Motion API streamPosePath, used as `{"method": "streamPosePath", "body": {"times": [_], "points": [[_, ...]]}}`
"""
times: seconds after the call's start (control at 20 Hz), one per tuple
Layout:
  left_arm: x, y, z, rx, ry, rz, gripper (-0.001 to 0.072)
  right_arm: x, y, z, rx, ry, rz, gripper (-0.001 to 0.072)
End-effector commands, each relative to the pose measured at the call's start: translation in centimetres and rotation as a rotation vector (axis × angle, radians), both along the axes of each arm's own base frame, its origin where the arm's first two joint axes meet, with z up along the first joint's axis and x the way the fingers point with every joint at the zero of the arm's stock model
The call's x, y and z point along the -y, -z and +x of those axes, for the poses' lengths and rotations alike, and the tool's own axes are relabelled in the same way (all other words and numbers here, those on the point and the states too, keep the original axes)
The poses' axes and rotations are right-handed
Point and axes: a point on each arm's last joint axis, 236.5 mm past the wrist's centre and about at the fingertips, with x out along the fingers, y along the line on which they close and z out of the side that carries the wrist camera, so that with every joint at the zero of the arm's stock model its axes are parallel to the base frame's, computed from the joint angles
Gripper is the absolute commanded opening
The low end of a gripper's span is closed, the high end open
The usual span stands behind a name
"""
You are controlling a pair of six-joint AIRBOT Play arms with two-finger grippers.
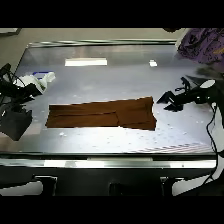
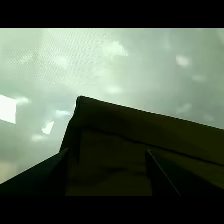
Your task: Fold the clothes and pants, and hang the long-sleeved shirts on hangers.
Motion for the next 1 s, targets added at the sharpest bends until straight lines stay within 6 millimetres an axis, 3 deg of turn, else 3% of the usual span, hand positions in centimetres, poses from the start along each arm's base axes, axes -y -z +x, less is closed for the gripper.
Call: {"method": "streamPosePath", "body": {"times": [0.0,0.15,0.4,0.65,0.75,0.8,0.85,0.9,0.95], "points": [[-0.1,-0.9,-0.2,0.001,-0.024,-0.001,0.0554,-1.4,1.9,-0.6,-0.017,-0.052,0.117,0.067],[-0.1,-0.9,-0.2,0.001,-0.024,-0.001,0.0554,-1.8,3.7,-0.8,-0.053,-0.056,0.148,0.067],[-0.1,-0.9,-0.2,0.001,-0.032,-0.004,0.0554,-3.2,4.3,-0.4,-0.06,-0.048,0.23,0.0669],[-0.1,-0.8,-0.1,-0.001,-0.043,-0.01,0.0554,-7.7,5.3,-0.9,-0.059,-0.154,0.192,0.0628],[-0.1,-0.7,-0.1,-0.003,-0.049,-0.013,0.0553,-9.0,6.1,-1.4,-0.07,-0.196,0.141,0.0377],[-0.1,-0.7,-0.1,-0.005,-0.058,-0.018,0.0553,-9.1,6.3,-1.6,-0.081,-0.203,0.111,0.0126],[0.0,-0.7,-0.1,-0.006,-0.063,-0.025,0.0552,-8.8,6.2,-1.5,-0.08,-0.194,0.086,0.0027],[0.5,-0.8,0.0,-0.003,-0.062,-0.047,0.0517,-8.2,5.7,-1.1,-0.072,-0.168,0.051,0.0027],[1.2,-1.0,0.2,0.004,-0.061,-0.079,0.0415,-7.3,4.8,-0.7,-0.057,-0.141,0.005,0.0026]]}}
